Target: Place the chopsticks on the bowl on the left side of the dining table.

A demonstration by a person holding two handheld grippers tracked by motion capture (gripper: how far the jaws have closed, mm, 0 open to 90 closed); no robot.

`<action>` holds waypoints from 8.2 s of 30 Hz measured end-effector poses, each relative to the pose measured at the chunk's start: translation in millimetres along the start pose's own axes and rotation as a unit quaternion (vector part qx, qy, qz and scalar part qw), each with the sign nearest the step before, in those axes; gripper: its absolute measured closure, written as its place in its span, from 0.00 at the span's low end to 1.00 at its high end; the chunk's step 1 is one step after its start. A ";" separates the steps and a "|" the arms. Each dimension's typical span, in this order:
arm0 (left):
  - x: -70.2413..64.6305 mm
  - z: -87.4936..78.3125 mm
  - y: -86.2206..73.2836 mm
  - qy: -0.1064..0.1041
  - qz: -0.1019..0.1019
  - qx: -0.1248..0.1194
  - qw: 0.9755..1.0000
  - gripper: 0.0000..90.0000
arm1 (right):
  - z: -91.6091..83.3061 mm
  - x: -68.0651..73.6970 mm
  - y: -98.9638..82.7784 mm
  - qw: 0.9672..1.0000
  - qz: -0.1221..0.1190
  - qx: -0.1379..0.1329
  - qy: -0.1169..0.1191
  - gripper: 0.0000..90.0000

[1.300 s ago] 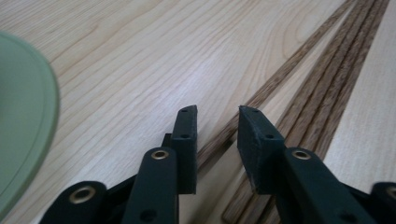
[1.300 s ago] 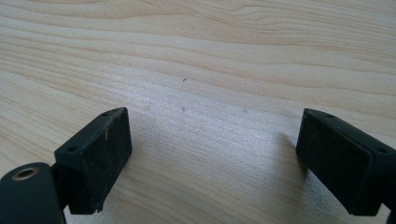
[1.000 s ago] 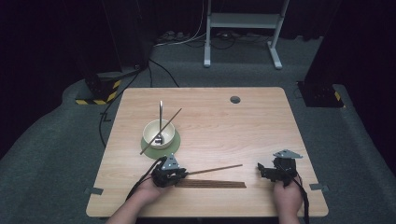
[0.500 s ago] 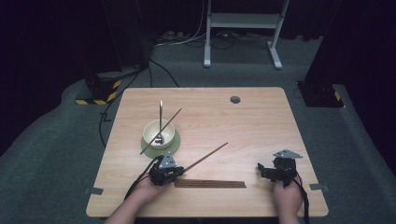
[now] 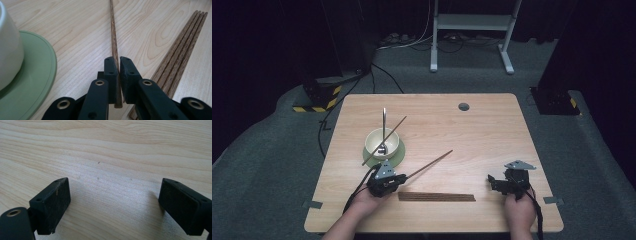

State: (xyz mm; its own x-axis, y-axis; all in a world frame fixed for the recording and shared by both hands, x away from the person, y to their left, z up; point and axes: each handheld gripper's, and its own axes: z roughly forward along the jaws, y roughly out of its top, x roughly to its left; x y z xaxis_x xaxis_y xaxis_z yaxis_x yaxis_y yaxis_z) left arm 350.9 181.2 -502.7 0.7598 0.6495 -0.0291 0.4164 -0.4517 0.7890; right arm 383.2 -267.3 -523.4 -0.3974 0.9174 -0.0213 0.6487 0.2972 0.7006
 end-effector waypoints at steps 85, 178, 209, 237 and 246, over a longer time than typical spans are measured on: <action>58.5 -72.6 -11.0 0.127 -0.108 -0.145 0.975 0.93 | 0.0 0.5 -0.1 1.000 0.000 0.000 0.002 0.12; 55.3 -58.3 -20.4 0.140 -0.098 -0.100 0.980 0.85 | -0.3 1.0 0.1 1.000 0.002 0.001 0.003 0.12; 56.3 -63.2 -18.6 0.127 -0.067 -0.072 0.987 0.73 | -0.3 1.0 0.1 1.000 0.002 0.001 0.003 0.12; 64.8 -66.7 -21.8 0.156 -0.111 -0.069 0.979 0.50 | 0.1 0.5 0.7 1.000 0.000 0.002 0.005 0.11; 68.1 -63.1 -23.4 0.164 -0.113 -0.057 0.978 0.50 | -2.9 7.9 11.1 1.000 -0.006 0.019 -0.018 0.14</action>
State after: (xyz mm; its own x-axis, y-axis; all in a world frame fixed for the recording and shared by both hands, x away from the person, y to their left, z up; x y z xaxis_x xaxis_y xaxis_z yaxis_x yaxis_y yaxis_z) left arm 361.4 274.7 -484.4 0.4452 0.8951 -0.0266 0.4821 -0.2146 0.8494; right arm 385.4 -257.5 -513.8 -0.3814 0.9228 -0.0555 0.6683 0.3167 0.6731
